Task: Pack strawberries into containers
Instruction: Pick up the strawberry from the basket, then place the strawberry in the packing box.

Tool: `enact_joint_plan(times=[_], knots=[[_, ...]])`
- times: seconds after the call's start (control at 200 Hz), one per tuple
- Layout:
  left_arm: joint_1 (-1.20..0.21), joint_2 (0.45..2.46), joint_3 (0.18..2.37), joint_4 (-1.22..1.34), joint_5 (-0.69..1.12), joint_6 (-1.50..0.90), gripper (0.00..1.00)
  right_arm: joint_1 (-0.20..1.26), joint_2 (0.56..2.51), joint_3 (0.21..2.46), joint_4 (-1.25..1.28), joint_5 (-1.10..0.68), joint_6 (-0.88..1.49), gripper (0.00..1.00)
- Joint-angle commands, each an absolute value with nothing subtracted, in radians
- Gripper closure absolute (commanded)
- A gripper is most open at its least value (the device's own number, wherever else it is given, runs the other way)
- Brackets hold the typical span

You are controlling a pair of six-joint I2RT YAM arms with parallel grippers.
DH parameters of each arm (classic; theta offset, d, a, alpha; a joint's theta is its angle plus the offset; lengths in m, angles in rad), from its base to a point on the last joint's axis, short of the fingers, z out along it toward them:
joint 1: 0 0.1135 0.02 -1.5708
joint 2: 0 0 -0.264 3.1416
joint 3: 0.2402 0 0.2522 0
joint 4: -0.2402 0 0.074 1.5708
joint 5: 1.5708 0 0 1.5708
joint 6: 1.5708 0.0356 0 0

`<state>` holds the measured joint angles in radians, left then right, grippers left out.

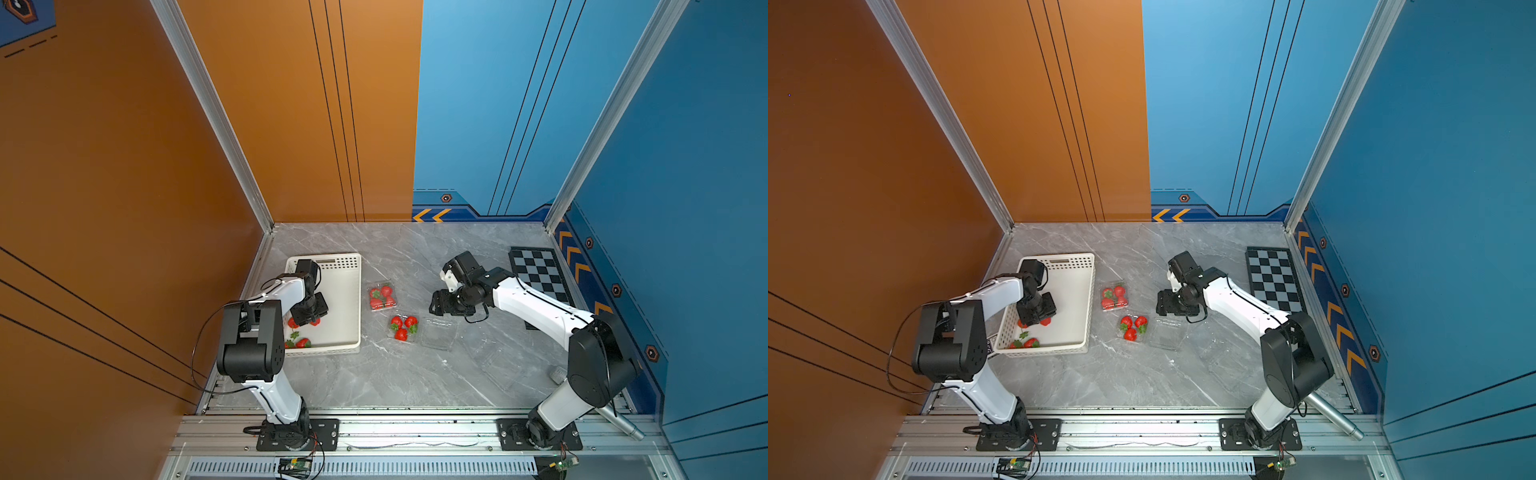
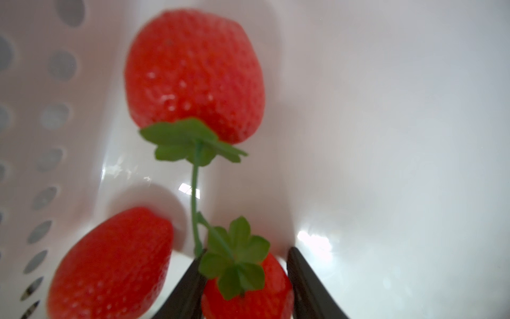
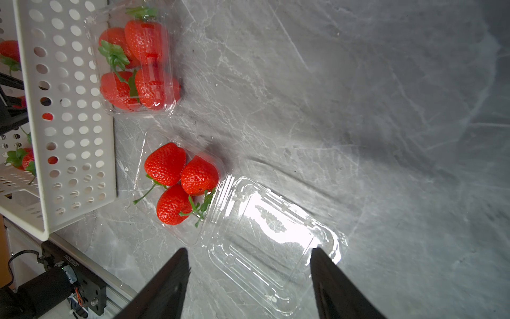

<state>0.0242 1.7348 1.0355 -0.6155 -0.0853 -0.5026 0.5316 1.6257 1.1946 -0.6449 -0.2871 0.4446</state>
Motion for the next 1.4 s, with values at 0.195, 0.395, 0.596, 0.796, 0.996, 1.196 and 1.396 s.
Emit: enact_joint_plan(times=[0.195,0.395,0.596,0.796,0.996,1.196,1.396], knots=[[-0.004,1.764,1.023,-0.636,-0.064,-0.483,0.77,0.517,1.623,1.201,-0.664,-0.291,0.436,0.29],[-0.040,1.658,1.023,-0.661,-0.053,-0.469,0.81,0.508,1.603,1.187,-0.664,-0.283,0.439,0.29],[-0.084,1.515,1.023,-0.730,-0.074,-0.474,0.80,0.483,1.582,1.159,-0.664,-0.281,0.442,0.29],[-0.245,1.384,1.064,-0.789,-0.095,-0.507,0.77,0.450,1.560,1.116,-0.664,-0.279,0.470,0.29],[-0.504,1.404,1.122,-0.789,-0.107,-0.570,0.76,0.446,1.515,1.073,-0.666,-0.276,0.494,0.29],[-0.653,1.523,1.201,-0.790,-0.100,-0.595,0.78,0.446,1.472,1.043,-0.669,-0.271,0.503,0.29],[-0.717,1.624,1.259,-0.790,-0.080,-0.587,0.79,0.446,1.451,1.026,-0.668,-0.271,0.509,0.29]])
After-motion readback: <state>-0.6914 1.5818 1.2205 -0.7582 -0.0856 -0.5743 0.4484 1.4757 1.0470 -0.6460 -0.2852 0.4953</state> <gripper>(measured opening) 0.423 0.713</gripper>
